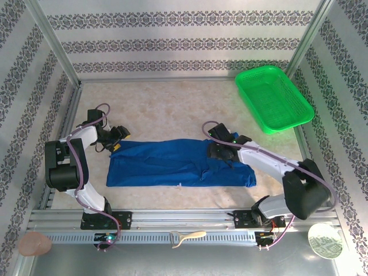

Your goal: Fold the inside-out t-shirt

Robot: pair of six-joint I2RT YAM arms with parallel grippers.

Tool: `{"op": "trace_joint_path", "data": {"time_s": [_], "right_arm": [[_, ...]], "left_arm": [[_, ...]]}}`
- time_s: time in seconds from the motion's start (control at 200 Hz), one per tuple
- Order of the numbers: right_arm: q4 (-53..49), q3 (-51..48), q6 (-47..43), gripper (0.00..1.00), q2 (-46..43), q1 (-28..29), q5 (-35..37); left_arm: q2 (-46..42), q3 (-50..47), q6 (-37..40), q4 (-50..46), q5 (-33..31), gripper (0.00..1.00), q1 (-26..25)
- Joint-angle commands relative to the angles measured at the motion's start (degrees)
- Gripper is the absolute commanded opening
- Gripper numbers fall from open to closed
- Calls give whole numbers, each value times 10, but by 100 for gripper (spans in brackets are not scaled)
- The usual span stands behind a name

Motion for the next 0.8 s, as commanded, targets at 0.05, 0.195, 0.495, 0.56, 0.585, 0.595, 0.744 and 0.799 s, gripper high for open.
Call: {"op": "trace_joint_path", "data": {"time_s": [0.05,0.195,0.495,0.56,0.585,0.595,0.744,0.799], "right_arm": [[0,46,-42,58,58,23,15],[-6,64,-44,55,99,30,27],[-12,45,-29,2,107,30,46],[-15,41,-26,0,86,30,48],[-17,39,-25,0,75,30,49],[-18,39,-25,0,71,31,48],[-40,20,-2,0,-9,35,56],[-47,4,12,0,-42,39,64]], "left_arm": [[-6,7,11,-13,-2,68,-4],[-6,6,8,-11,-3,68,-4],[-3,6,9,-8,-3,68,-3],[-2,6,9,-7,-3,68,-4],[-3,5,9,-7,-3,69,-4],[-3,5,9,-7,-3,68,-4],[-3,5,10,-8,-4,68,-4],[-3,4,11,-9,-4,69,-4]]}}
